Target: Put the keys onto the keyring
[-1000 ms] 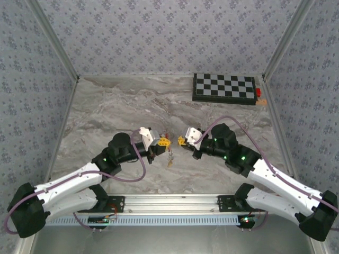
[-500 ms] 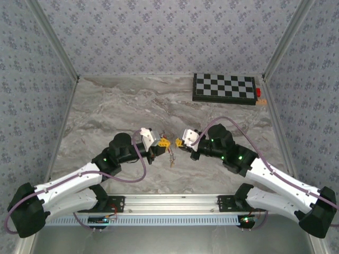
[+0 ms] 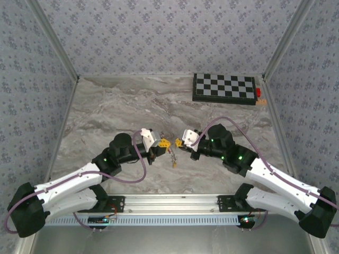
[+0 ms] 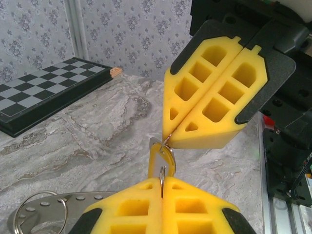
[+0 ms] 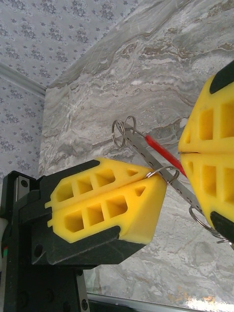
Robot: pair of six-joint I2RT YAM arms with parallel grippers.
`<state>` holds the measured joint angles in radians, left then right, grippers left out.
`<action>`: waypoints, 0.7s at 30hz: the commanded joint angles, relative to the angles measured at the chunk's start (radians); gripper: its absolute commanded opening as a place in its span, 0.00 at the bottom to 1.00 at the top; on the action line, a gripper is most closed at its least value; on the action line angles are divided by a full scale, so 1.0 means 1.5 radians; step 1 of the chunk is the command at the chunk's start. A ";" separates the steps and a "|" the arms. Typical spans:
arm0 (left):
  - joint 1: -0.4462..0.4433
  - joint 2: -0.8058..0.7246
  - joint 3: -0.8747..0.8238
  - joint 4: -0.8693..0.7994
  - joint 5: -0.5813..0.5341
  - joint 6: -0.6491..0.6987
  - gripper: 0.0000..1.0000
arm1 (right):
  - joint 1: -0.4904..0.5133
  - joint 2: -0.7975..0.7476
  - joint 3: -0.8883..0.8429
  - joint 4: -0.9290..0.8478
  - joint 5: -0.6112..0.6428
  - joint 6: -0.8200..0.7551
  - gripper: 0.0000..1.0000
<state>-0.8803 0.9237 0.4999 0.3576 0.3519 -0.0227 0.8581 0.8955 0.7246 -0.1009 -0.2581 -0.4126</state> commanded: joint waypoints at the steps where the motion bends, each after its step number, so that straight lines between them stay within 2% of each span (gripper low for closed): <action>1: -0.004 -0.003 0.020 0.003 0.006 0.013 0.00 | 0.005 -0.007 0.010 0.010 0.007 -0.009 0.00; 21: -0.006 -0.005 0.022 -0.001 0.006 0.013 0.00 | 0.024 0.011 0.017 -0.001 0.005 -0.018 0.00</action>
<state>-0.8841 0.9237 0.5003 0.3393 0.3519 -0.0181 0.8875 0.9127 0.7246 -0.1017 -0.2584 -0.4206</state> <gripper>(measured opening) 0.045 0.039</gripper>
